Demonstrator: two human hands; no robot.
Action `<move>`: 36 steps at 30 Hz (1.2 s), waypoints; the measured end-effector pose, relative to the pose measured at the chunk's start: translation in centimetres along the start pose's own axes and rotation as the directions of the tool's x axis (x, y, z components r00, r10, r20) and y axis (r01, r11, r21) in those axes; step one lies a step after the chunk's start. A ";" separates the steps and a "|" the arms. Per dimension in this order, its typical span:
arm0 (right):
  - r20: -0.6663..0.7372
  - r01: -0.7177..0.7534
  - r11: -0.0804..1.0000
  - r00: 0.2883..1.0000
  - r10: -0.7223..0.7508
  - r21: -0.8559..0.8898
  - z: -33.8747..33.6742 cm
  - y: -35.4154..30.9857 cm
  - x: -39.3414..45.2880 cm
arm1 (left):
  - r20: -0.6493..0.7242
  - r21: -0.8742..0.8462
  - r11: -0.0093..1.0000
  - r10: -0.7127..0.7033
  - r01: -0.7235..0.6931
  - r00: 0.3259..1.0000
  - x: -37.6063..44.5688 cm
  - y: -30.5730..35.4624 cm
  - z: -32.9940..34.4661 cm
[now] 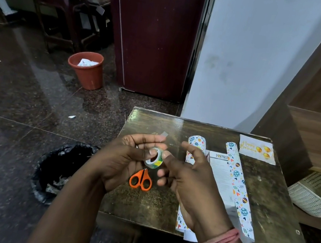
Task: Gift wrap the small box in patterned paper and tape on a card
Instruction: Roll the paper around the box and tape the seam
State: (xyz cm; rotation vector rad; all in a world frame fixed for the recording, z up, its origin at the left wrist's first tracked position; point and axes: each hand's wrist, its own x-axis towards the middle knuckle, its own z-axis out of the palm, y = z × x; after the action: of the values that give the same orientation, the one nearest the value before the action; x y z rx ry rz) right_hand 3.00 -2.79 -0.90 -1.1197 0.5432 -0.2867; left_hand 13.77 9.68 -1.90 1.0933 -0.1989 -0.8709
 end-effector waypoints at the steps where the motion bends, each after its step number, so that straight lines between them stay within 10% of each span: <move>1: -0.016 0.011 1.000 1.000 -0.011 0.000 0.0 0.0 0.1 | -0.025 0.005 1.000 -0.005 0.005 1.000 0.1 0.0 0.0; 9: -0.025 0.117 0.991 0.993 -0.119 -0.060 -1.0 -1.3 0.2 | -0.505 0.387 0.922 0.184 0.030 0.843 1.6 -1.0 -2.0; 18: -0.155 0.237 0.967 0.956 -0.250 -0.097 -5.5 -4.5 0.6 | -0.583 0.749 0.617 0.442 0.241 0.682 1.7 -2.0 -3.4; 23: -0.242 0.254 0.951 0.925 -0.292 -0.175 -8.6 -5.1 1.0 | -0.497 0.819 0.559 0.577 0.130 0.648 1.5 -1.9 -1.8; 29: -0.387 0.241 0.890 0.834 -0.394 -0.386 -13.6 -5.8 0.4 | -0.357 0.627 0.728 0.586 -0.278 0.728 2.3 -2.8 4.4; 36: -0.247 0.216 0.856 0.899 -0.362 -0.469 -14.9 -5.5 -0.4 | -0.094 0.418 0.869 0.331 -0.265 0.939 1.5 -4.5 11.5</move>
State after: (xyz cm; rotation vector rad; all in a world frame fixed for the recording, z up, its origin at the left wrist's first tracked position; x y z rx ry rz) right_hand -5.18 -16.42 -0.63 -1.6086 0.7543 -0.6534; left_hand 6.24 -0.10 -0.55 1.4644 -0.4130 -0.4638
